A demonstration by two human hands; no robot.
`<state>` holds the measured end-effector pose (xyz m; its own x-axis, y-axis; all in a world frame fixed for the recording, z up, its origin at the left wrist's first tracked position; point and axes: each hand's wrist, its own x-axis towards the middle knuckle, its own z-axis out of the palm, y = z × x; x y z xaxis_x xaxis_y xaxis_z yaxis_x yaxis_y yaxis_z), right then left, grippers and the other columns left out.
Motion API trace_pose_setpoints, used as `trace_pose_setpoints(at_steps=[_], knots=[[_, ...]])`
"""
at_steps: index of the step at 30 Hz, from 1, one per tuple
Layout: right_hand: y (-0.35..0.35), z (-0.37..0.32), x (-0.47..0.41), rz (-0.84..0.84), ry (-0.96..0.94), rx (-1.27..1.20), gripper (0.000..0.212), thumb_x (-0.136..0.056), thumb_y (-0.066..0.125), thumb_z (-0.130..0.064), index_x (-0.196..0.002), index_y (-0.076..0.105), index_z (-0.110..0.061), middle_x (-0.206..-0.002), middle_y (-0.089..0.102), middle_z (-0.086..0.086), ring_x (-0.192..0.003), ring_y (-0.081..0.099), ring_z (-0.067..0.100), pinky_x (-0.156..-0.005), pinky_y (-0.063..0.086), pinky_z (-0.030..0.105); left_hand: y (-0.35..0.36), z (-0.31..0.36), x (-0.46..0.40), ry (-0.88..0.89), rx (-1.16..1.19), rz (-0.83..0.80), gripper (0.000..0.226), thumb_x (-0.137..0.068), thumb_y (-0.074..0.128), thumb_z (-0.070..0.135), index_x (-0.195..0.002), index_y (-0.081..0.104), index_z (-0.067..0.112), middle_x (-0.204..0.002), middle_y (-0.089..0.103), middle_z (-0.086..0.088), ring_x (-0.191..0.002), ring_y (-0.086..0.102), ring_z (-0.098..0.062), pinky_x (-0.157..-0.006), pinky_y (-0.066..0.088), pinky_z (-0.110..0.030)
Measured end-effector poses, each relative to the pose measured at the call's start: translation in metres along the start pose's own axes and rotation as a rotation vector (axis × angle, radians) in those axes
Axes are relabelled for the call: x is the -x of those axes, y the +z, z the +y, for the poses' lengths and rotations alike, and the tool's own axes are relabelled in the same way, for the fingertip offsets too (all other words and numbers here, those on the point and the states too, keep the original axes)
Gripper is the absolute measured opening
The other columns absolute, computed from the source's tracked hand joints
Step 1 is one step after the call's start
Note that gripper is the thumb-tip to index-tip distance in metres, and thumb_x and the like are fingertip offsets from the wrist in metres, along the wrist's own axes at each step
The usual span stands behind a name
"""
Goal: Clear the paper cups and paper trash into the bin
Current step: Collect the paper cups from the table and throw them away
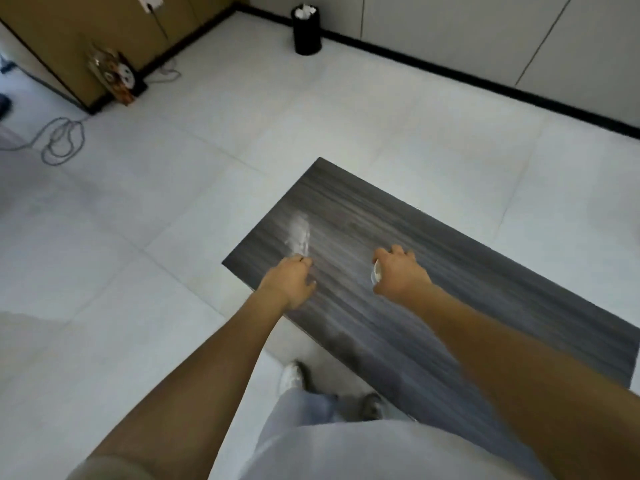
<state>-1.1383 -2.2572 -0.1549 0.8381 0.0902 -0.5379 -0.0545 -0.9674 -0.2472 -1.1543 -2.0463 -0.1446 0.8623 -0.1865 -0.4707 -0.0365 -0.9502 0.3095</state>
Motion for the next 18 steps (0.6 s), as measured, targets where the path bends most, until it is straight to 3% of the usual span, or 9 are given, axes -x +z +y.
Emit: trace_pose_setpoints(at_steps=[4,8,14,18], knots=[[-0.004,-0.087,-0.027,0.002,-0.116,0.083,0.043,-0.089,0.057,-0.012,-0.129,0.042,-0.015,-0.135,0.036,0.012,-0.127,0.033,0.035,-0.093,0.048,0.047,-0.031,-0.073,0.024,-0.078,0.059,0.082,0.048,-0.095,0.051,0.031,-0.139,0.040,0.016,-0.142,0.043,-0.005,-0.126,0.045,-0.024,-0.104,0.041,-0.038],[-0.001,-0.189,-0.060,0.019,-0.222,0.142,0.041,-0.096,0.047,-0.017,-0.136,0.038,-0.015,-0.136,0.038,0.013,-0.127,0.036,0.033,-0.097,0.040,0.041,-0.063,-0.164,0.035,-0.112,0.050,0.118,0.047,-0.095,0.049,0.035,-0.139,0.041,0.019,-0.142,0.043,-0.002,-0.126,0.044,-0.021,-0.103,0.040,-0.035],[0.007,-0.333,-0.099,0.060,-0.278,0.092,0.031,-0.089,0.047,-0.018,-0.120,0.045,-0.013,-0.116,0.046,0.009,-0.111,0.046,0.031,-0.090,0.048,0.041,-0.138,-0.300,0.048,-0.141,-0.005,0.164,0.047,-0.096,0.047,0.034,-0.140,0.038,0.020,-0.144,0.040,0.001,-0.130,0.038,-0.019,-0.100,0.038,-0.033],[0.006,-0.406,-0.121,0.028,-0.334,0.118,0.040,-0.084,0.059,-0.018,-0.121,0.045,-0.014,-0.113,0.045,0.008,-0.103,0.047,0.027,-0.085,0.050,0.040,-0.181,-0.374,0.038,-0.171,-0.024,0.143,0.047,-0.096,0.047,0.034,-0.140,0.038,0.019,-0.142,0.042,-0.001,-0.129,0.039,-0.020,-0.100,0.040,-0.035]])
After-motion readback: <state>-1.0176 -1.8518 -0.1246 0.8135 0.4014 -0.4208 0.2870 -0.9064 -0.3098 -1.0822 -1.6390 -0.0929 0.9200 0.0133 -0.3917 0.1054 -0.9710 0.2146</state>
